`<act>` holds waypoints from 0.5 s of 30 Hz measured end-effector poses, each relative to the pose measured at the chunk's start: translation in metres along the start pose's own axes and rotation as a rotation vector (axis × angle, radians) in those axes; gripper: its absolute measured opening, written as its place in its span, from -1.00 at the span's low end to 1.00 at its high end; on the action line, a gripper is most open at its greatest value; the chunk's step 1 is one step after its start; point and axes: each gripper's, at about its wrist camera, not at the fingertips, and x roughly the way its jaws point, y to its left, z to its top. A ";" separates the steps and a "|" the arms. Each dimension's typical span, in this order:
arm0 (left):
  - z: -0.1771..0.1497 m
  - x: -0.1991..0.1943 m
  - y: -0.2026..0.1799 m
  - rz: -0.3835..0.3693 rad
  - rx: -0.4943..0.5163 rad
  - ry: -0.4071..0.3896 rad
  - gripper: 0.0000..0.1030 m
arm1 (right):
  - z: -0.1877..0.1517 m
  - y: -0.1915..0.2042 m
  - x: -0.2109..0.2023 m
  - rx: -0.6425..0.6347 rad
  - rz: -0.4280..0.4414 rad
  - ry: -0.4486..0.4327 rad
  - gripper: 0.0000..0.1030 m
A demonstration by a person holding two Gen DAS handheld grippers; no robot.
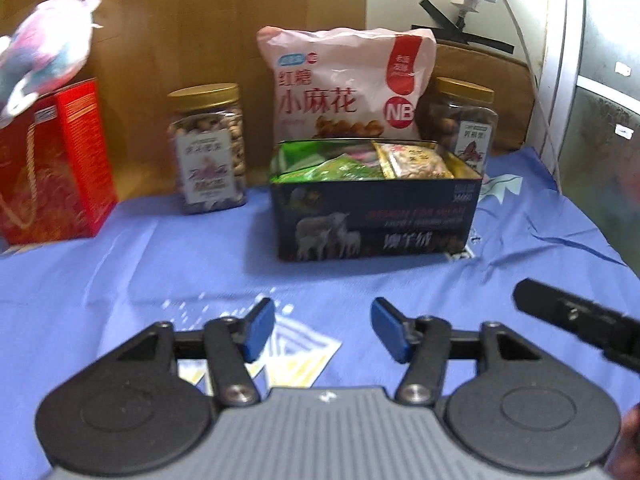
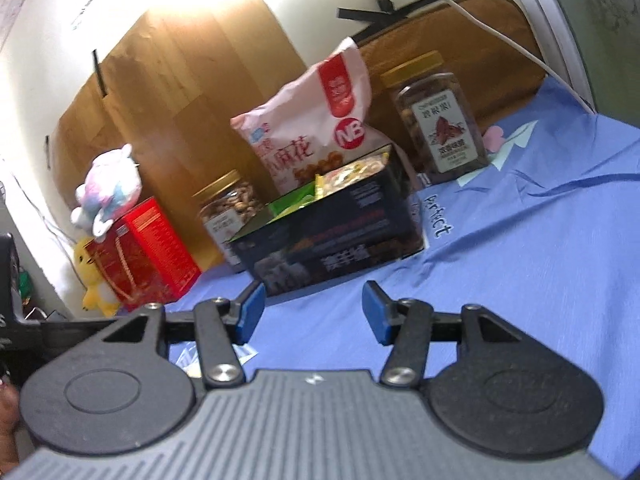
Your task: Organize snacks
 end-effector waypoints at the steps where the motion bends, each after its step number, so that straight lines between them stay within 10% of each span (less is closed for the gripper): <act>1: -0.005 -0.004 0.002 0.007 -0.002 -0.005 0.15 | -0.002 0.004 -0.004 -0.004 0.000 -0.006 0.19; 15: -0.050 -0.027 0.012 0.055 -0.020 0.023 0.61 | -0.028 0.032 -0.035 -0.012 0.005 -0.039 0.56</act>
